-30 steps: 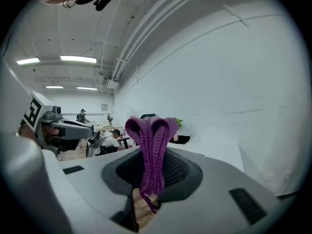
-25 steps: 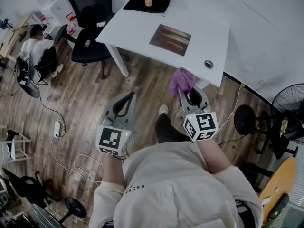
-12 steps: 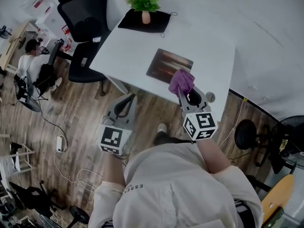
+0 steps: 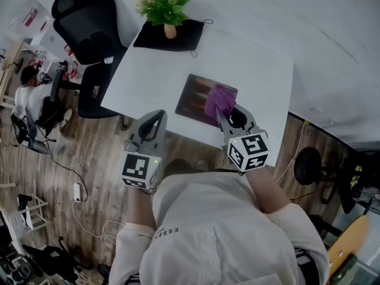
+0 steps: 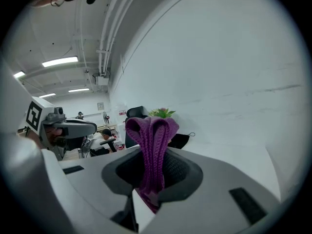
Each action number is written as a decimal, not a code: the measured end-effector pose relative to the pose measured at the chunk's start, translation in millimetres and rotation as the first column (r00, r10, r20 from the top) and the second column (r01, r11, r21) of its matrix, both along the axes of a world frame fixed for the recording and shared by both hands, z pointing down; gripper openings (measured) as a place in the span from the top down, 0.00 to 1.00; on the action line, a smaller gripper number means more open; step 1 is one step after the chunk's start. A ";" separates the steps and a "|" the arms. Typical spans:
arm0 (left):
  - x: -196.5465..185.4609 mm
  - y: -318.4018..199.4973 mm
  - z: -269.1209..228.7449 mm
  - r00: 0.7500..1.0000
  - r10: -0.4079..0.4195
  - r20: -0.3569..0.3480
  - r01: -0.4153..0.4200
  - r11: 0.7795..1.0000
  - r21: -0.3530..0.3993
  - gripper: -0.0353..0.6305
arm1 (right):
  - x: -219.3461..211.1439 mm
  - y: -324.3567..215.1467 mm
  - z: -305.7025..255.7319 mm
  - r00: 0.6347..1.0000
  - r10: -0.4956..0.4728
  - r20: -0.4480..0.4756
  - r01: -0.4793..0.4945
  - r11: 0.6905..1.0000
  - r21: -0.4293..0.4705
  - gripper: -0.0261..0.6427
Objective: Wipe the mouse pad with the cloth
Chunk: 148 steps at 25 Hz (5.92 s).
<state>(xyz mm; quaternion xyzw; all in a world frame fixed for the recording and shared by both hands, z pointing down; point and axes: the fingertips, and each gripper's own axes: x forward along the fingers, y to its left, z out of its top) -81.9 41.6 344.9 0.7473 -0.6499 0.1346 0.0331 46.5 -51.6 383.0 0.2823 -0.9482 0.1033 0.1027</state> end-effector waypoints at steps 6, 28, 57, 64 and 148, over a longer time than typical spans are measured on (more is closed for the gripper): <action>-16.8 -49.1 13.4 0.996 0.094 -0.004 -0.094 0.995 -0.016 0.94 | -20.2 -29.0 29.3 0.997 0.019 -0.073 -0.024 0.998 -0.063 0.83; -119.4 -188.5 86.8 0.858 0.506 -0.091 -0.514 0.844 -0.154 0.94 | -133.4 -110.3 161.1 0.916 0.201 -0.348 -0.324 0.882 -0.343 0.83; -88.5 -200.4 109.0 0.866 0.480 -0.142 -0.500 0.831 -0.243 0.94 | -112.3 -126.4 216.1 0.916 0.040 -0.400 -0.254 0.827 -0.501 0.82; -49.9 -194.9 111.5 0.877 0.459 -0.142 -0.481 0.839 -0.254 0.94 | -76.3 -129.6 216.0 0.924 0.027 -0.382 -0.233 0.832 -0.504 0.82; -74.9 -153.6 112.2 0.864 0.484 -0.138 -0.503 0.829 -0.246 0.94 | -93.6 -74.5 220.4 0.908 0.020 -0.418 -0.261 0.808 -0.528 0.81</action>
